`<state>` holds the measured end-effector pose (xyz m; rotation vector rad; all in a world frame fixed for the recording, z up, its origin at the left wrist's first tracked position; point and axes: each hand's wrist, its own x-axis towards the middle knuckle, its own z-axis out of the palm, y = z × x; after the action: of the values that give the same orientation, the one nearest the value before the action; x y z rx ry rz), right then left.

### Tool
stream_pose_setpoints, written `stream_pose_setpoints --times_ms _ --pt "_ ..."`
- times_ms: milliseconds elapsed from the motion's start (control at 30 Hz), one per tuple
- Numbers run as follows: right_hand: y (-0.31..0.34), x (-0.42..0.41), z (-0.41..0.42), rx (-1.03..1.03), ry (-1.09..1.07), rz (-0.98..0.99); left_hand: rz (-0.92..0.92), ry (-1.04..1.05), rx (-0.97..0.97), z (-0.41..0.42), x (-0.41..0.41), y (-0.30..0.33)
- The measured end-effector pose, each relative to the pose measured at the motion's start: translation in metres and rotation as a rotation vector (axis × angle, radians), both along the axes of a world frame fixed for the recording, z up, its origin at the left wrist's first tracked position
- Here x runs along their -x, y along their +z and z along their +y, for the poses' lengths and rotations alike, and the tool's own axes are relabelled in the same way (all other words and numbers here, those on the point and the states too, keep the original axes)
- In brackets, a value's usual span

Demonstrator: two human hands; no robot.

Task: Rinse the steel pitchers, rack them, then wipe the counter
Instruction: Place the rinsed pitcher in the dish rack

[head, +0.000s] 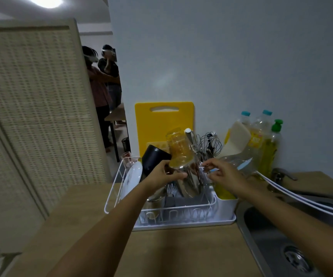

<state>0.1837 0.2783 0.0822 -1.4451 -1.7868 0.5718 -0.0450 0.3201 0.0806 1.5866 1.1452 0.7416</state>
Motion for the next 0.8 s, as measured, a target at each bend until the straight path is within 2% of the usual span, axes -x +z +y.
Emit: stream_pose_setpoints --times_ms 233,567,800 --pt "-0.026 0.001 0.011 0.016 -0.024 -0.216 0.101 0.003 -0.08 0.004 -0.004 -0.013" --pt "-0.048 0.01 0.017 0.061 0.01 -0.366 0.564 0.025 -0.258 0.002 -0.012 -0.033" --pt "-0.061 0.013 0.022 0.096 0.049 -0.419 0.716 -0.062 -0.358 -0.001 0.013 -0.026"
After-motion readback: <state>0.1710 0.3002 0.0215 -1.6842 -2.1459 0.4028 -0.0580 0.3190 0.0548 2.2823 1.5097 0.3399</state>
